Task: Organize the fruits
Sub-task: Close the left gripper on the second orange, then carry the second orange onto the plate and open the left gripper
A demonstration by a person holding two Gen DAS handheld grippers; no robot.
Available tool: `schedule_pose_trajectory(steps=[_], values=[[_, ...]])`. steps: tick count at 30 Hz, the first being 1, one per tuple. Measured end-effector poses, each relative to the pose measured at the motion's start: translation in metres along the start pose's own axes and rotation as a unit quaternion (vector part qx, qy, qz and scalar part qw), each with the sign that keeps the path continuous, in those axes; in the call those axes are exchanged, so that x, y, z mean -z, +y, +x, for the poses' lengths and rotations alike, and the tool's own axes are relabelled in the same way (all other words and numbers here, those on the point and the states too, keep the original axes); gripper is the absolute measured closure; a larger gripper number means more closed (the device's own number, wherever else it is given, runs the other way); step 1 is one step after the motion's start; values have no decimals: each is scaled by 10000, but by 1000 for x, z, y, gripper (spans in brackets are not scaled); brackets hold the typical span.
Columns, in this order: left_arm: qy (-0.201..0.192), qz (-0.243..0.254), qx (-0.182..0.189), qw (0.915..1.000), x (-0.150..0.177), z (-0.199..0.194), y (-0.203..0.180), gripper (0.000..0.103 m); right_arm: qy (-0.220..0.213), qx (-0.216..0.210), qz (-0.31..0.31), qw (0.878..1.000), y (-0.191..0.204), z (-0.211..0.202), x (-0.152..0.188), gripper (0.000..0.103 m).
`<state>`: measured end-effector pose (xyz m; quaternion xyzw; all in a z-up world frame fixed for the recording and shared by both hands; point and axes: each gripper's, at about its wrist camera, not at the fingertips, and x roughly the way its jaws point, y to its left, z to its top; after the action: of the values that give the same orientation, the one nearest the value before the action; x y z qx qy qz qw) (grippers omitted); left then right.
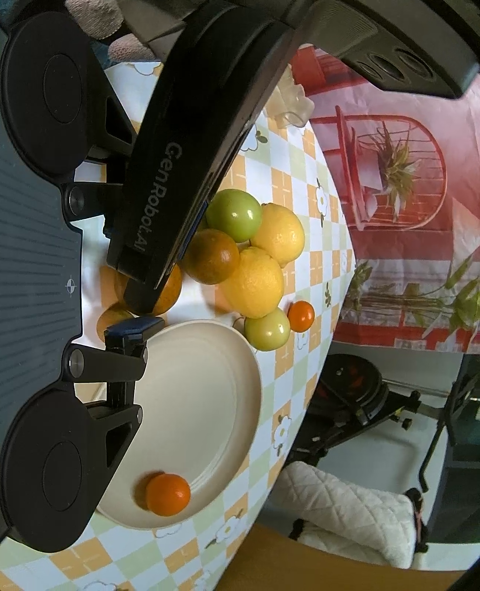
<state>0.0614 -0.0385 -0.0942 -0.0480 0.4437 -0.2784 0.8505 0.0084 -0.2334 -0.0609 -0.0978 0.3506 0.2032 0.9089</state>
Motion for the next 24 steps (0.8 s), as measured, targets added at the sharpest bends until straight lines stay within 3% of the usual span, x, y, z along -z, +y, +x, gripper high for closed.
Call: schedule_pose_trajectory(steps=[13, 24], values=[[-262, 166, 57, 9995, -9, -12, -10, 60, -330, 124, 1, 9994, -4, -15, -6, 67], [-270, 455, 186, 9984, -32, 2, -28, 60, -500, 421, 108, 9978, -28, -18, -13, 67]])
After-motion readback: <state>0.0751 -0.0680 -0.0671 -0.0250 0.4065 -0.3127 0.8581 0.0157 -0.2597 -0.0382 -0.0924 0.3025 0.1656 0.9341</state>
